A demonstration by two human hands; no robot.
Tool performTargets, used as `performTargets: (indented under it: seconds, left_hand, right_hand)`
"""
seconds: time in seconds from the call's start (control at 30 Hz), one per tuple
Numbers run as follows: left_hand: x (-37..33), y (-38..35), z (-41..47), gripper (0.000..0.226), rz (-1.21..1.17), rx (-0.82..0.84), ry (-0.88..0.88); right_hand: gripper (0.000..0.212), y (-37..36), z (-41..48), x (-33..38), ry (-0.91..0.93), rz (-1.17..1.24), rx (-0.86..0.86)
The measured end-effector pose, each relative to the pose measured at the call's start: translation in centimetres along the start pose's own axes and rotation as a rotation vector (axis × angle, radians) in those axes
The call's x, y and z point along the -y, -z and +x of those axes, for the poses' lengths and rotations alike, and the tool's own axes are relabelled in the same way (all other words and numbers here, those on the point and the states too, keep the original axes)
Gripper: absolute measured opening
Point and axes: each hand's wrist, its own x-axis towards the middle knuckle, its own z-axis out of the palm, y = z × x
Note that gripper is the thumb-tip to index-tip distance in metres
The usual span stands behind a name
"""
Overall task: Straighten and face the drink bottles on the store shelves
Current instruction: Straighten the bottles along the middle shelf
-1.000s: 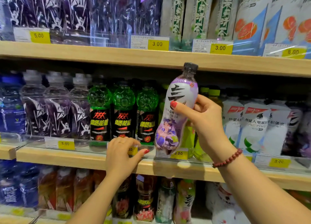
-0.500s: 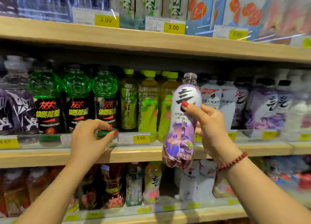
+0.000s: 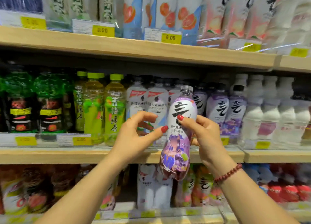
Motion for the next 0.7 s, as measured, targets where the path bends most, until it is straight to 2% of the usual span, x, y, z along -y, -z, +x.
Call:
performTargets:
  seconds: [0.07,0.13,0.2,0.3,0.4,0.53,0.6,0.7]
  left_hand:
    - [-0.7,-3.0,-0.3,0.053,-0.059,0.111,0.122]
    - [-1.0,-5.6,-0.8,0.054,-0.121,0.205,0.208]
    - [-1.2,-7.6,-1.3,0.053,-0.110,0.237,0.231]
    - [-1.2,-9.7,-1.6,0.063,-0.048,0.167,0.255]
    - [-1.2,-10.5,-1.3,0.058,-0.043,0.077,0.274]
    - [-1.0,-11.0,-0.5,0.048,0.010,-0.019,0.206]
    - [-1.1,-11.1,0.0,0.046,0.008,-0.063,0.180]
    - [-1.4,-11.2,0.9,0.044,-0.011,-0.125,0.130]
  right_hand:
    - [0.015,2.1,0.4,0.0,0.001,0.000,0.027]
    - [0.011,3.6,0.7,0.0,0.001,0.003,0.046]
    - [0.015,4.8,1.1,-0.1,0.007,-0.002,0.064]
    - [0.017,5.9,1.6,-0.3,0.018,0.001,0.114]
    - [0.027,6.4,2.4,-0.6,0.059,0.010,0.209]
    - [0.043,7.7,3.7,-1.4,0.262,-0.199,0.301]
    - [0.045,9.3,4.4,-2.7,0.410,-0.417,0.181]
    - [0.046,12.2,5.1,-5.2,0.588,-0.760,-0.102]
